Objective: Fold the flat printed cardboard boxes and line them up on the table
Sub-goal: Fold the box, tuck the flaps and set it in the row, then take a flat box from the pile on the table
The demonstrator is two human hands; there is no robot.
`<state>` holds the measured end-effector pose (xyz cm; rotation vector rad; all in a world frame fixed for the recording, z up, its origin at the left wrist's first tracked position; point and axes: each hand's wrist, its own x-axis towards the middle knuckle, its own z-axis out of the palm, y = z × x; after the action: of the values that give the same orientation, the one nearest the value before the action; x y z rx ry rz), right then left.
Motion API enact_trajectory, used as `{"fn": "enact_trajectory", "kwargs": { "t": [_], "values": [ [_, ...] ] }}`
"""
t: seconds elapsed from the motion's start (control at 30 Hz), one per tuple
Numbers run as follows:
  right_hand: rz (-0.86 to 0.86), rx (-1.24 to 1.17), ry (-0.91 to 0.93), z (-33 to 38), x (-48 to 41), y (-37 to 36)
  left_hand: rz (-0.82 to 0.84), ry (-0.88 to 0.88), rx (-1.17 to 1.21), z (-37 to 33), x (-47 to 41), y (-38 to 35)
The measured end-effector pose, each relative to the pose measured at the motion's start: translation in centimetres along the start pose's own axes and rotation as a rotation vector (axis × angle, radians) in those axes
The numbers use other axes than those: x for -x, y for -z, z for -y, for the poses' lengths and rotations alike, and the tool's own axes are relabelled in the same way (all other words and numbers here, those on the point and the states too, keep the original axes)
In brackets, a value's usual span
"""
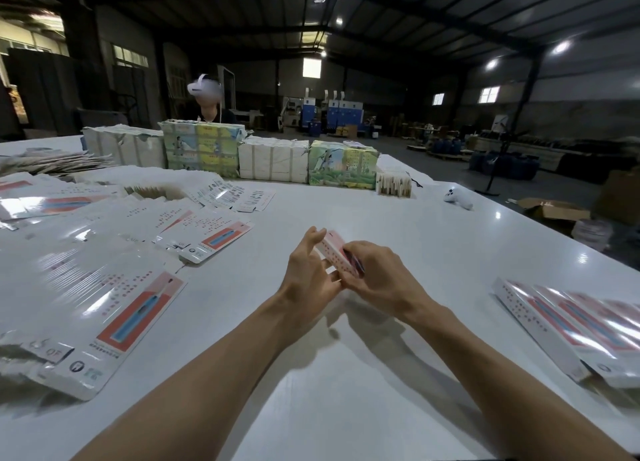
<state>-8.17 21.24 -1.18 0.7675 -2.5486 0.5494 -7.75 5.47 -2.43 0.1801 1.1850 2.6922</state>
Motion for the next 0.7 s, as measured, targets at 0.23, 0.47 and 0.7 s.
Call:
{"fn": "enact_trajectory", "kwargs": {
  "t": [0.23, 0.47, 0.7],
  "values": [
    [-0.003, 0.295, -0.25, -3.6, 4.3, 3.8, -0.156, -0.035, -0.3, 1.5, -1.0, 0.2],
    [0.058, 0.492, -0.54, -8.5, 11.2, 5.3, 0.035, -0.064, -0.66, 1.7, -0.3, 0.1],
    [0.081, 0.713, -0.575, -9.9, 13.9, 7.7, 0.047, -0.081, -0.715, 1.7, 0.1, 0.0]
  ]
}}
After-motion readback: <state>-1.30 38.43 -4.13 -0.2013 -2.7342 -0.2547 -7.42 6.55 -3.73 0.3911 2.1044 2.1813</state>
